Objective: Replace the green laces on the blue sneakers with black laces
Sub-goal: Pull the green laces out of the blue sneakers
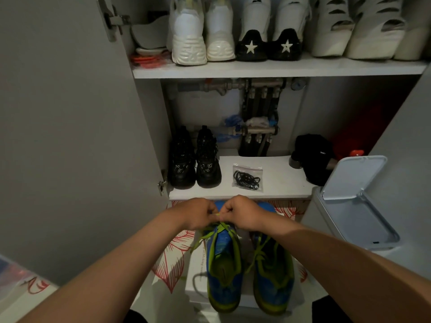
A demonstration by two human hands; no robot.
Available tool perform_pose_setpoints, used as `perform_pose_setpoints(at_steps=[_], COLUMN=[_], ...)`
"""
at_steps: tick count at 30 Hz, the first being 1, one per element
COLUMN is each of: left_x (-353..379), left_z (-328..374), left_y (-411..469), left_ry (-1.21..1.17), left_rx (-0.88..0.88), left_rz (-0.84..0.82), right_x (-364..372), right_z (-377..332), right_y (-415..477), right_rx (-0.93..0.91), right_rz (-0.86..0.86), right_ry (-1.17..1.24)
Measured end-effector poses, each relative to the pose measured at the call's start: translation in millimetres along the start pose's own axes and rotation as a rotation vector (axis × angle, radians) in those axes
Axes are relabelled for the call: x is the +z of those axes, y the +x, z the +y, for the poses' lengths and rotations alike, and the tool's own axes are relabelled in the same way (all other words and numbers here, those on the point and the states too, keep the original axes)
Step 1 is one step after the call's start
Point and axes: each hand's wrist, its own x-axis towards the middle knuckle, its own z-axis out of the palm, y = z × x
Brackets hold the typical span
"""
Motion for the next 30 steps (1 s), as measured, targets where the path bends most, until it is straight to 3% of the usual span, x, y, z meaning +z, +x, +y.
perform_pose_setpoints(at_steps=[4,9,14,19,21,25,30], left_x=[-3,-7,-22,-48,-51,-35,-29], left_z=[-5,-7,-20,-43,-52,-58,-52], left_y=[3,3,-2,-8,-14,-20,-14], left_ry=[0.106,0.117,0.104,-0.156,-0.228,-0.123,0.04], left_rx=[-0.027,-0.12,-0.162,-0.308,-0.339,-0.347,-0.352], left_rz=[0.027,0.117,0.358,0.663,0.573,0.138,-0.078], right_x=[1,2,4,6,7,9,15], right_z=[-5,-5,-5,-7,-9,-16,-21], right_y=[2,-2,-8,-12,-12,-10,-6], right_rx=[-0.013,0.044,0.042,0.045,0.043,0.048,0.002], right_rz=[0.023,-0.116,-0.106,-0.121,-0.113,-0.094,-0.103], right_ry=[0.032,-0.111,-0.197,-0.256,-0.279,-0.333,-0.539])
